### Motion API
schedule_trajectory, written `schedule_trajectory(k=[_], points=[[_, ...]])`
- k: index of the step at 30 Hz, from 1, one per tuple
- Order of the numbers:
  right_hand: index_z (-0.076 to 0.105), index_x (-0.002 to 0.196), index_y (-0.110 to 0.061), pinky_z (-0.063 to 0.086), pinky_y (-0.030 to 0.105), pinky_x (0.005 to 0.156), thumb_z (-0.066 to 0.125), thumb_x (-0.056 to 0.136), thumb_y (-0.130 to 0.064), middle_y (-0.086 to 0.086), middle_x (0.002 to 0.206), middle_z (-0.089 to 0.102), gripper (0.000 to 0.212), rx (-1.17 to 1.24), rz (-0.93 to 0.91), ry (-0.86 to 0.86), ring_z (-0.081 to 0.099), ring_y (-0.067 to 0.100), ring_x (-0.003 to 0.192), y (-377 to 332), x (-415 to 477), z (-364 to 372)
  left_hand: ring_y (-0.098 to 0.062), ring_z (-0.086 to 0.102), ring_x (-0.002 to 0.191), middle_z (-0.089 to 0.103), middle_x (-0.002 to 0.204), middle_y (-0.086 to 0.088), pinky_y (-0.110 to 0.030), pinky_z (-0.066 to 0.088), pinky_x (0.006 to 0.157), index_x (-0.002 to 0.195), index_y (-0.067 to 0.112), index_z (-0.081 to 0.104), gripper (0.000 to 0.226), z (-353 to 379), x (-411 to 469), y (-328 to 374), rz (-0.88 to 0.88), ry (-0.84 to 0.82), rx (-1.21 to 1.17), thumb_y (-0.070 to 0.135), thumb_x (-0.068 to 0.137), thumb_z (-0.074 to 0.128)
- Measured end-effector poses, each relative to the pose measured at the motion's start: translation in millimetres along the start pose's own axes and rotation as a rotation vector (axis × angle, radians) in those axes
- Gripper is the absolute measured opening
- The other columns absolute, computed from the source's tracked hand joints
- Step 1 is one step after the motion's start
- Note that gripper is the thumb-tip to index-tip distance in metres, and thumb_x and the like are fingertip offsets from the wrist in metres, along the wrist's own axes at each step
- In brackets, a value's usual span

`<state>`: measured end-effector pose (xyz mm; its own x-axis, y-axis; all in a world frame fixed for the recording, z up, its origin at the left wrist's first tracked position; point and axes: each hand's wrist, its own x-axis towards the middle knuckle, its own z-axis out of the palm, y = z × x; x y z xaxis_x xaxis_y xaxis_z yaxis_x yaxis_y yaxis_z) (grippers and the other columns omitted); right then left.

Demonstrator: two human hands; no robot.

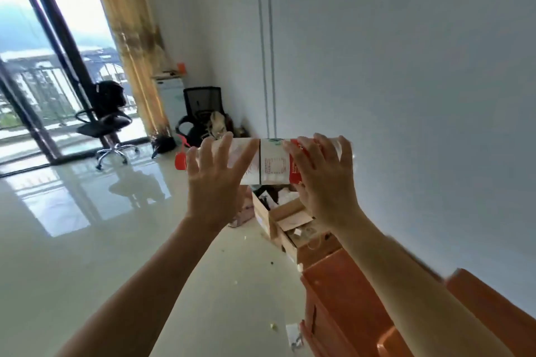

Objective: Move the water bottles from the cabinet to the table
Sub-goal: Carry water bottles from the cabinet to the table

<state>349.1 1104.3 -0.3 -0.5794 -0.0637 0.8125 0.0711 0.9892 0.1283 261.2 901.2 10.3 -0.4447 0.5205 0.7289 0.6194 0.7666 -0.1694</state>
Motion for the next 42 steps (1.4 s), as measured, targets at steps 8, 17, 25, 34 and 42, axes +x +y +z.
schedule_trajectory(k=[8, 17, 25, 34, 42], points=[[0.039, 0.141, -0.028, 0.026, 0.071, 0.113, 0.085, 0.076, -0.027, 0.011, 0.139, 0.055, 0.079, 0.314, -0.226, 0.093, 0.048, 0.038, 0.133, -268.9, 131.1, 56.6, -0.052, 0.048, 0.131, 0.049, 0.147, -0.025, -0.070, 0.037, 0.106, 0.150, 0.024, 0.038, 0.094, -101.0, -98.7, -260.8, -0.209, 0.043, 0.305, 0.021, 0.071, 0.089], [0.044, 0.140, -0.029, 0.026, 0.074, 0.112, 0.087, 0.076, -0.025, 0.011, 0.138, 0.059, 0.077, 0.562, -0.444, 0.192, 0.050, 0.041, 0.133, -471.6, 231.5, 132.1, -0.053, 0.047, 0.132, 0.048, 0.149, -0.024, -0.071, 0.038, 0.104, 0.151, 0.025, 0.042, 0.099, -129.0, -169.2, -434.0, -0.508, -0.001, 0.541, 0.024, 0.066, 0.093], [0.064, 0.136, -0.027, 0.034, 0.074, 0.107, 0.090, 0.074, -0.024, 0.011, 0.136, 0.062, 0.067, 0.821, -0.554, 0.182, 0.056, 0.041, 0.128, -637.4, 339.0, 241.4, -0.057, 0.050, 0.125, 0.053, 0.141, -0.030, -0.073, 0.042, 0.098, 0.146, 0.024, 0.035, 0.104, -115.2, -175.0, -587.8, -0.651, -0.075, 0.785, 0.018, 0.060, 0.095], [0.058, 0.135, -0.029, 0.034, 0.073, 0.106, 0.086, 0.078, -0.023, 0.008, 0.136, 0.059, 0.064, 1.126, -0.732, 0.252, 0.053, 0.039, 0.128, -857.7, 389.9, 293.4, -0.057, 0.051, 0.123, 0.053, 0.139, -0.031, -0.073, 0.043, 0.096, 0.146, 0.023, 0.036, 0.103, -144.2, -249.4, -723.7, -0.894, -0.164, 0.985, 0.018, 0.062, 0.095], [0.059, 0.136, -0.031, 0.027, 0.072, 0.112, 0.085, 0.076, -0.021, 0.004, 0.135, 0.059, 0.066, 1.244, -0.875, 0.159, 0.052, 0.036, 0.128, -1071.4, 406.0, 302.0, -0.054, 0.049, 0.126, 0.052, 0.142, -0.028, -0.072, 0.042, 0.097, 0.147, 0.026, 0.037, 0.104, -186.1, -357.3, -874.8, -1.063, -0.215, 1.046, 0.022, 0.061, 0.095]])
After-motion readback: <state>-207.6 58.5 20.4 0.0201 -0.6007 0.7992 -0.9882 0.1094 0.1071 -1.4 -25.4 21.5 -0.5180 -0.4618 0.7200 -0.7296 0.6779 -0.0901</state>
